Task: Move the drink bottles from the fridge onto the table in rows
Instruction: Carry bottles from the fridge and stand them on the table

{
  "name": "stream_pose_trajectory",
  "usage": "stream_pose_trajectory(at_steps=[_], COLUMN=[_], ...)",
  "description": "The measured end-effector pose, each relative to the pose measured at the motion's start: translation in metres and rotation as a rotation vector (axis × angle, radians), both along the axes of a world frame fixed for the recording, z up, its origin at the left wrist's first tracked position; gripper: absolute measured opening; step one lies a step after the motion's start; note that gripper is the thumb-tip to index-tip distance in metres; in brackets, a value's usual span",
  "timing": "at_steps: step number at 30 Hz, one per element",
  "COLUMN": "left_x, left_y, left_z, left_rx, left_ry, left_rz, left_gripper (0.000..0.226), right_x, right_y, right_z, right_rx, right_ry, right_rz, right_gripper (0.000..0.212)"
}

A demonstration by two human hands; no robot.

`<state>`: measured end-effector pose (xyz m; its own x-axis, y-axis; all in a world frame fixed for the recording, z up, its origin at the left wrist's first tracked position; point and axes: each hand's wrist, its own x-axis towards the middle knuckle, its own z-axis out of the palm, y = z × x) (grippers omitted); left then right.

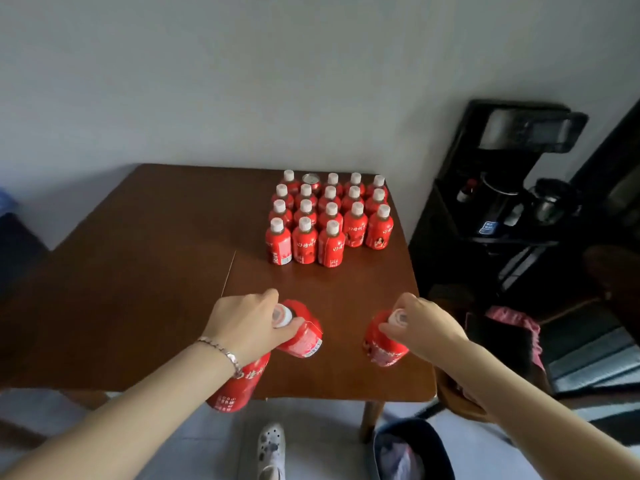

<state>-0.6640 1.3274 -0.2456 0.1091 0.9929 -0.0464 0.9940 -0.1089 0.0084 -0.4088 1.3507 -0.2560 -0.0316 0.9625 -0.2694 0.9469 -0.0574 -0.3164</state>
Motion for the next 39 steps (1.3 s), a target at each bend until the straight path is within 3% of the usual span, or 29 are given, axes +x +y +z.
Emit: stream_pose_trajectory(at_steps=[13,20,28,31,33,35,37,39], left_x=[-0.021,-0.011,0.003,0.01,0.017,0.023,0.032,0.043], left_y=[0.185,0.221,0.239,0.243,0.245,0.248,0.252,0.253], left_z=[-0.04,-0.058,-0.075,-0.081,-0.081,-0.08,-0.08,-0.078], left_rx=[-0.072,-0.047,-0.005,0.009,0.022,0.04,0.037,0.025], left_ry=[-0.118,-0.22,-0.225,-0.202,-0.196,-0.213,-0.267,-0.292], left_rz=[-0.277,-0.255,-0.314,-0.324,-0.328,-0.325,-0.334,-0.369], left_gripper=[0.044,0.046,0.04,0.039,0.038,0.038,0.042,0.046], right_x=[-0.032,-0.038,-0.046,-0.04,-0.035,-0.03,-0.029,-0.034], right_y=[0.15,0.23,0.287,0.282,0.271,0.255,0.238,0.225], right_z=[-0.073,-0.099,-0.115,-0.106,-0.094,-0.084,-0.077,-0.079], right_rx=[-0.057,-0.052,-0.057,-0.137,-0.162,-0.053,-0.026,-0.123], right_ry=[0.171,0.226,0.471,0.481,0.321,0.104,0.103,0.127], right_rz=[-0.539,-0.528,-0.52,-0.464,-0.362,-0.141,0.153,0.348], right_gripper=[0.036,0.037,0.04,0.043,0.053,0.063,0.068,0.079])
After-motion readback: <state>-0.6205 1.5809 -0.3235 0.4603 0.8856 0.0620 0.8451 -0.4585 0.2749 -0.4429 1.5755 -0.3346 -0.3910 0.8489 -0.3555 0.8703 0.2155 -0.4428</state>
